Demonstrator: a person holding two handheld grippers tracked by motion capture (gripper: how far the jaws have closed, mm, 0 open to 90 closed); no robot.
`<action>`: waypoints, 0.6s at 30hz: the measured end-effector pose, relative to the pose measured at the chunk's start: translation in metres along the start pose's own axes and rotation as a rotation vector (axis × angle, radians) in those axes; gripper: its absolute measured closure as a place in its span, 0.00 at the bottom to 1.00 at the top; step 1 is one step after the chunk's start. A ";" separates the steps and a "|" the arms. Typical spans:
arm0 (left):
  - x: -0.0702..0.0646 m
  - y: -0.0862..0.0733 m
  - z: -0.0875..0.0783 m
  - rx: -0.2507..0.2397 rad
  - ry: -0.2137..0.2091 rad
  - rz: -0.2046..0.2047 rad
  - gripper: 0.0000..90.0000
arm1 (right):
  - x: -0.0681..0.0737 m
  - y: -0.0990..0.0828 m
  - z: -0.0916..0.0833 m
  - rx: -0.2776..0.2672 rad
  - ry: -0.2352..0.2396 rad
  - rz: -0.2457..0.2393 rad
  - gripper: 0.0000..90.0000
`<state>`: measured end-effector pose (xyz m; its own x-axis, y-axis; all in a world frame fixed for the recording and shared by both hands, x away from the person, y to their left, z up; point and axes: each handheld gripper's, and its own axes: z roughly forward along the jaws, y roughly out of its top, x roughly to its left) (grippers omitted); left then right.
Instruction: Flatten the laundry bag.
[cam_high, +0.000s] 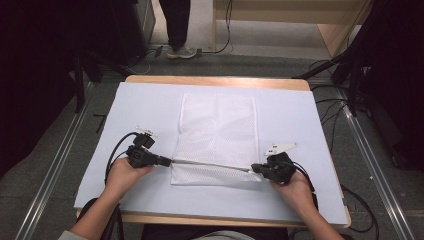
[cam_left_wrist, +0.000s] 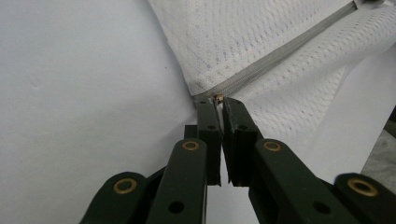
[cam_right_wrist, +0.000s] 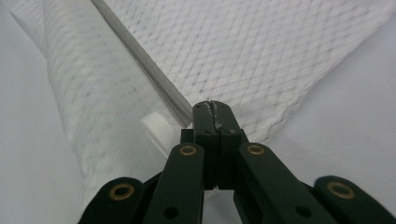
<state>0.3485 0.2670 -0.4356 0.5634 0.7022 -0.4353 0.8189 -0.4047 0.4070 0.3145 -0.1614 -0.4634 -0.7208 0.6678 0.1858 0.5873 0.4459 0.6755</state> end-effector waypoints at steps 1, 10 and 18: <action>0.000 0.000 0.000 0.000 0.000 0.000 0.96 | 0.000 0.000 -0.002 -0.009 0.002 0.001 1.00; -0.004 -0.002 0.005 -0.002 -0.070 0.029 0.83 | 0.006 -0.004 -0.004 0.020 0.014 -0.030 1.00; -0.007 0.000 0.004 -0.023 -0.087 0.047 0.76 | 0.007 -0.013 -0.011 0.003 0.055 -0.039 1.00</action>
<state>0.3446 0.2597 -0.4356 0.6095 0.6290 -0.4827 0.7890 -0.4218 0.4467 0.2974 -0.1690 -0.4632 -0.7621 0.6160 0.1990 0.5598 0.4727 0.6806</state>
